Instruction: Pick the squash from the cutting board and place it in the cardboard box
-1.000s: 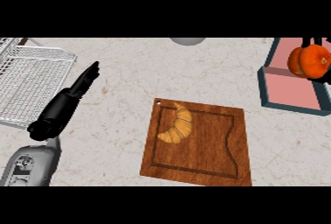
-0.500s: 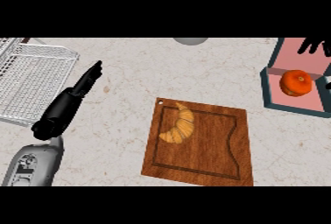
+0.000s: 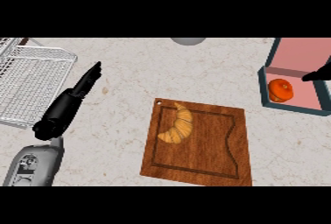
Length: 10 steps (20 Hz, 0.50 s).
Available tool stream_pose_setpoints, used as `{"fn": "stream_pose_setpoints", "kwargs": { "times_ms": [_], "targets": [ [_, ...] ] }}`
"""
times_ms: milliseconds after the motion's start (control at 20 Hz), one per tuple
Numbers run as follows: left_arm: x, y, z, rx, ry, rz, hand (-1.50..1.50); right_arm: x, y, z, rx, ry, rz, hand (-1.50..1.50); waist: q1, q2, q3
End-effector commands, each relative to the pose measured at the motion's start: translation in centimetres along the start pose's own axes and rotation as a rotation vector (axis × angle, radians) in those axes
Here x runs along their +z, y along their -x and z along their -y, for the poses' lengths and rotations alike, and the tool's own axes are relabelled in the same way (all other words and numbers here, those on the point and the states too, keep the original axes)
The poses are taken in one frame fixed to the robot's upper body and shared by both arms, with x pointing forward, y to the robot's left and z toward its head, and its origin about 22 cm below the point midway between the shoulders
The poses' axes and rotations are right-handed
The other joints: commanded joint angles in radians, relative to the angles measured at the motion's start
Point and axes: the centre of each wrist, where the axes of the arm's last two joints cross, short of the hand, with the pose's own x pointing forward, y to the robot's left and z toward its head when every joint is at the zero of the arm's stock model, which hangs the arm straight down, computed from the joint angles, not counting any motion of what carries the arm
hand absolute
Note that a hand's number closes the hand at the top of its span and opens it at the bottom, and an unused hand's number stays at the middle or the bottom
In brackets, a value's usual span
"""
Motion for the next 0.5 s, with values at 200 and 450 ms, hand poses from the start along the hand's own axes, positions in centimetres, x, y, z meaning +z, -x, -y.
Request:
{"fn": "stream_pose_setpoints", "kwargs": {
  "times_ms": [200,450],
  "targets": [
    [-0.2,-0.4,-0.6,-0.001,-0.002,0.003,0.0,1.3,1.6,1.1,-0.652,0.172,0.069,-1.5,0.005,0.002,-0.001],
    [-1.2,-1.0,0.4,0.016,0.02,0.021,0.0,4.6,1.5,4.7,-0.716,0.275,0.026,-1.5,0.015,0.018,0.001]
  ]
}}
